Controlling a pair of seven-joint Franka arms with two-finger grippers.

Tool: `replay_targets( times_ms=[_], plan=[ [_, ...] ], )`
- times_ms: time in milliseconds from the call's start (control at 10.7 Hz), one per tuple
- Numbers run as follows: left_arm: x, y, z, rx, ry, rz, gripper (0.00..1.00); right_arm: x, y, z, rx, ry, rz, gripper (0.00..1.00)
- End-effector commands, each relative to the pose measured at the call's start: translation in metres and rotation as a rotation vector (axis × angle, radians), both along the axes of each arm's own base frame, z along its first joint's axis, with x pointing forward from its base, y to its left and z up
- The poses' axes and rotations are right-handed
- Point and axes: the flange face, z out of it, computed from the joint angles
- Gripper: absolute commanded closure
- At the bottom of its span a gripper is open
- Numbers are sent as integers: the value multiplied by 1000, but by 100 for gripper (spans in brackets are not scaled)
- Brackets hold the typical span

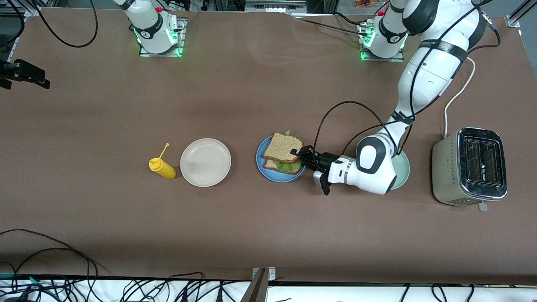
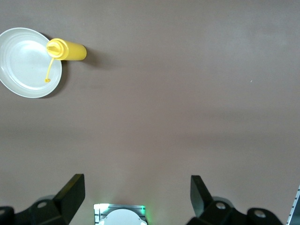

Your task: Make sandwich in blue plate with both arms

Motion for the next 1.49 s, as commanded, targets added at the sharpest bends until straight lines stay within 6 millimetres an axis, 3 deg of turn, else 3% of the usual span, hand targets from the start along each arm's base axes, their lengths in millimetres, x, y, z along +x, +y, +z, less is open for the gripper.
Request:
replay_targets(
  times_ms=[0,373,560,933,1212,1399],
  plan=[
    [8,3,8,5,-59,27,0,-1,-9,4,25,2,-28,0],
    [28,26,38,143,-180,-64,0,-1,-7,4,24,2,-22,0],
    [33,32,68,277,-152,-50,0,-1,-7,4,24,2,-22,0],
    [37,58,155,561,-197,-53,0,-1,-5,4,22,2,-16,0],
    [46,101,219,758,-304,11,0,2,1,1,22,8,-5,0],
    [38,130,256,847,-280,23,0,5,6,-4,21,18,5,0]
  ],
)
